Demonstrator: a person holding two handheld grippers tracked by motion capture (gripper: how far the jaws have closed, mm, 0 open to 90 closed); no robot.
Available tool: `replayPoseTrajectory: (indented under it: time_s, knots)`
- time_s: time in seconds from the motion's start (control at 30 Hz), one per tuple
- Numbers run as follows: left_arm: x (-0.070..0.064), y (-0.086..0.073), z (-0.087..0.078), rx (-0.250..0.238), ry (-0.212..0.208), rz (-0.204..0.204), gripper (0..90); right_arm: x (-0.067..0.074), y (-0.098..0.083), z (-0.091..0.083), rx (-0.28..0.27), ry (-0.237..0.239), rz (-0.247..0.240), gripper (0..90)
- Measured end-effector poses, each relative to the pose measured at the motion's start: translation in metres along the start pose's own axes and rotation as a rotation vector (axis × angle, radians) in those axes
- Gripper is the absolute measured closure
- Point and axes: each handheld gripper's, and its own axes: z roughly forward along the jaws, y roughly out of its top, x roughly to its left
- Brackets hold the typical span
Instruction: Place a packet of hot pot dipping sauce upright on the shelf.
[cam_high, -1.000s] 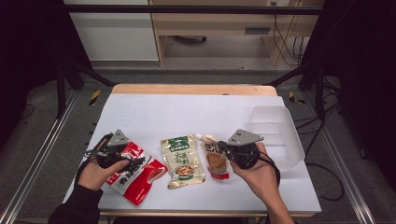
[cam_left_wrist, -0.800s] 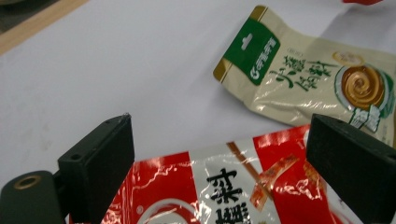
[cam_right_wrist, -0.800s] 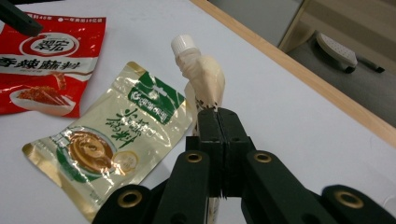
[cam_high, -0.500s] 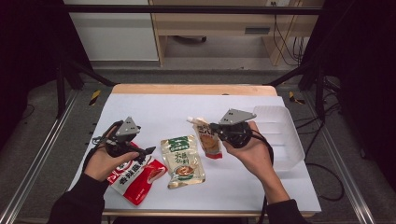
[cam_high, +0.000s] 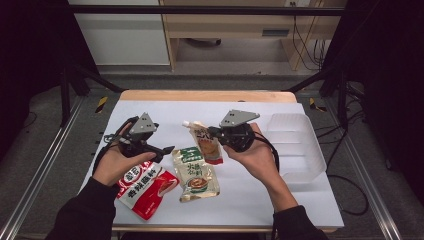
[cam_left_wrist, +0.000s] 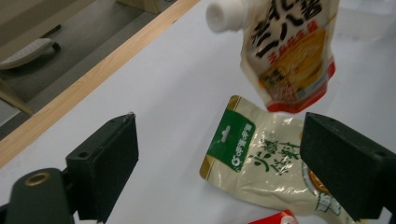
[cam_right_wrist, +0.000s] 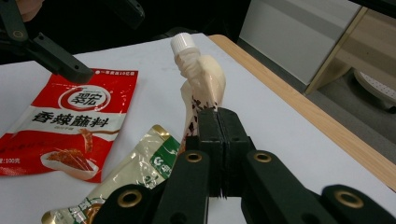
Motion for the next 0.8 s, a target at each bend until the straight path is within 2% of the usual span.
replayPoseTrajectory:
  time_s: [0.03, 0.2, 0.23, 0.27, 0.4, 0.5, 0.57, 0.7, 0.8]
  knots:
    - [0.000, 0.002, -0.002, -0.012, -0.010, -0.004, 13.5, 0.001, 0.001, 0.001, -0.001, 0.004, -0.002, 90.0]
    - [-0.002, 0.006, -0.005, -0.010, -0.021, 0.000, 18.0, 0.008, 0.006, 0.007, 0.005, 0.025, -0.018, 90.0]
    - [-0.002, 0.007, -0.005, -0.012, -0.038, -0.003, 18.0, 0.010, 0.007, 0.009, 0.009, 0.026, -0.024, 90.0]
    - [-0.004, 0.008, -0.004, -0.010, -0.048, 0.002, 21.8, 0.013, 0.008, 0.012, 0.012, 0.030, -0.032, 90.0]
    - [-0.007, 0.010, -0.002, -0.012, -0.056, 0.017, 24.6, 0.018, 0.012, 0.013, -0.008, 0.050, -0.026, 90.0]
    - [-0.007, 0.011, -0.001, -0.023, -0.064, 0.011, 26.9, 0.021, 0.014, 0.014, -0.009, 0.060, -0.029, 90.0]
    - [-0.007, 0.012, -0.001, -0.024, -0.064, 0.026, 28.5, 0.021, 0.014, 0.015, -0.012, 0.064, -0.030, 90.0]
    - [-0.002, 0.013, 0.001, -0.020, -0.051, 0.026, 32.2, 0.023, 0.016, 0.016, -0.024, 0.079, -0.024, 90.0]
    - [0.002, 0.014, 0.001, -0.035, -0.077, 0.029, 36.1, 0.025, 0.016, 0.016, -0.020, 0.084, -0.029, 90.0]
